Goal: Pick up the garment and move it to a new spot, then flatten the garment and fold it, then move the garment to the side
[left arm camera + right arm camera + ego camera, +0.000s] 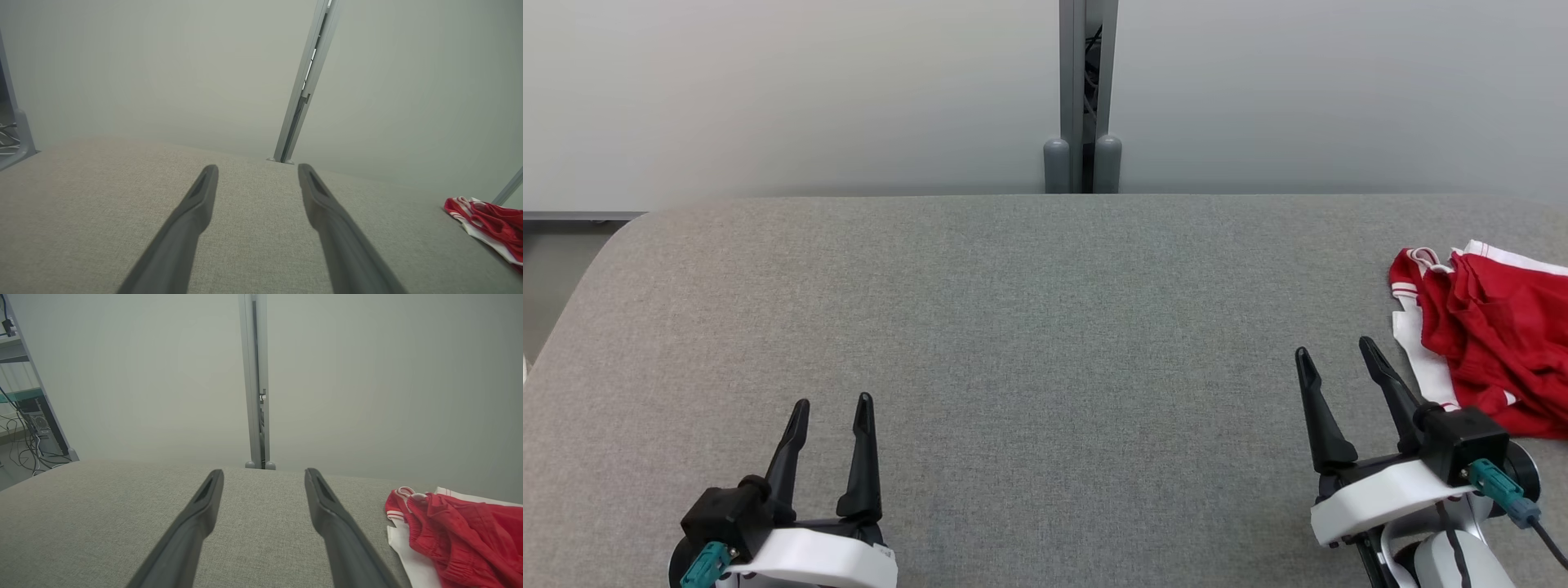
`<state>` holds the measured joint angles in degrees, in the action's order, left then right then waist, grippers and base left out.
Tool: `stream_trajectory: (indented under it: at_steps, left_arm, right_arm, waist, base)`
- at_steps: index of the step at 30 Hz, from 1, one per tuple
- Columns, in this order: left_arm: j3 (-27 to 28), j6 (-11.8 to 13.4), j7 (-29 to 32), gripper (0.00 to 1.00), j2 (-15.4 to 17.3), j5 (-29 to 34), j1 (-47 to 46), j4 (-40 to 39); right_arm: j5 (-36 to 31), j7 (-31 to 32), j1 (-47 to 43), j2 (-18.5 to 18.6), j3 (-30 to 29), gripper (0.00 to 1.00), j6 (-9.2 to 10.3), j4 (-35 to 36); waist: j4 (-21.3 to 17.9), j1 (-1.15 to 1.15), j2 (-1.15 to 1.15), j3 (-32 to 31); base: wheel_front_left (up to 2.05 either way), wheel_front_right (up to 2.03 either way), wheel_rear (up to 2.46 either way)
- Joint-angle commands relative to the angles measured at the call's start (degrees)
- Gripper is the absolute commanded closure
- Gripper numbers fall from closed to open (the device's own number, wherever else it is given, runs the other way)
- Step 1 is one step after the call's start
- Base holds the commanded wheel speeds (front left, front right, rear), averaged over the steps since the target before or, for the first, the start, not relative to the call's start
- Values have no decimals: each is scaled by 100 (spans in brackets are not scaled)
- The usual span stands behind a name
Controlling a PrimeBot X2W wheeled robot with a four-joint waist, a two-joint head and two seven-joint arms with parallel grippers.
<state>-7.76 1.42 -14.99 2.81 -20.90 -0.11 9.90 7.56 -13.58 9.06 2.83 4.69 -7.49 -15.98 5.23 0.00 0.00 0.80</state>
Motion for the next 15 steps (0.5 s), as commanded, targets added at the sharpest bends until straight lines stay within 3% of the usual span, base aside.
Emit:
stream_trajectory:
  at_steps: [1,15]
  left_arm:
    - [16,27,-16,0,22,-32,46,0]
    - [73,92,-16,0,21,-154,-69,-35]
  right_arm:
    - [42,-18,21,21,9,0,-1,-30]
    - [79,17,50,21,29,0,-1,-53]
  waist:
    - [2,0,0,5]
    - [-10,0,0,23]
  base:
    - [0,0,0]
    - [0,0,0]
